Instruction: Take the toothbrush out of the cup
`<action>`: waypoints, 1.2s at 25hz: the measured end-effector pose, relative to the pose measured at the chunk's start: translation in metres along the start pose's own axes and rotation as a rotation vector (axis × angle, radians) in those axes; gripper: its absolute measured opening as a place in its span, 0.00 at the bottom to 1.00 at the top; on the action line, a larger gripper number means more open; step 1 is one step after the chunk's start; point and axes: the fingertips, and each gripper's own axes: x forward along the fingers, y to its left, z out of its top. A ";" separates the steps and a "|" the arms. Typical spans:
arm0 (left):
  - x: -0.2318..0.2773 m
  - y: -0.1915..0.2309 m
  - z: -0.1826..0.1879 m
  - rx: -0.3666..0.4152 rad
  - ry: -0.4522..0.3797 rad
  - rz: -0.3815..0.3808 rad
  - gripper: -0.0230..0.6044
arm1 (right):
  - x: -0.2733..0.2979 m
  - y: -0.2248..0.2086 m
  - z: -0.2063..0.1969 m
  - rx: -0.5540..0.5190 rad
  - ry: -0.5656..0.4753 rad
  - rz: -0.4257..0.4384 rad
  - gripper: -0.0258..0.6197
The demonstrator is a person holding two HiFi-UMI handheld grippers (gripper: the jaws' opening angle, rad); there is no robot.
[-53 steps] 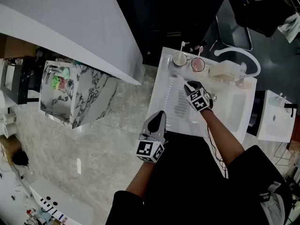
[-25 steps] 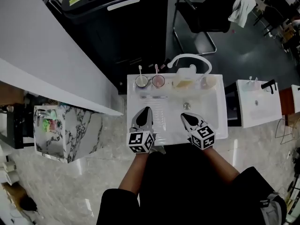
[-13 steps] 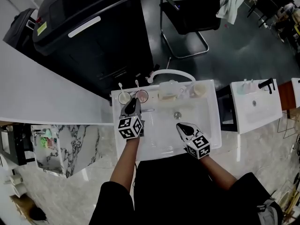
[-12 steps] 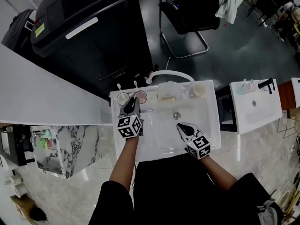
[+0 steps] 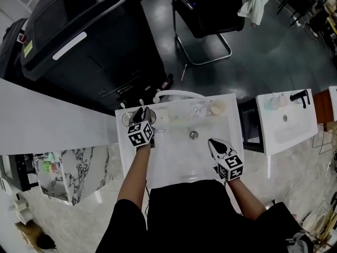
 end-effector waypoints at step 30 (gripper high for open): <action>-0.115 -0.011 0.069 -0.053 -0.202 -0.050 0.09 | -0.055 0.087 0.022 -0.054 -0.130 -0.069 0.04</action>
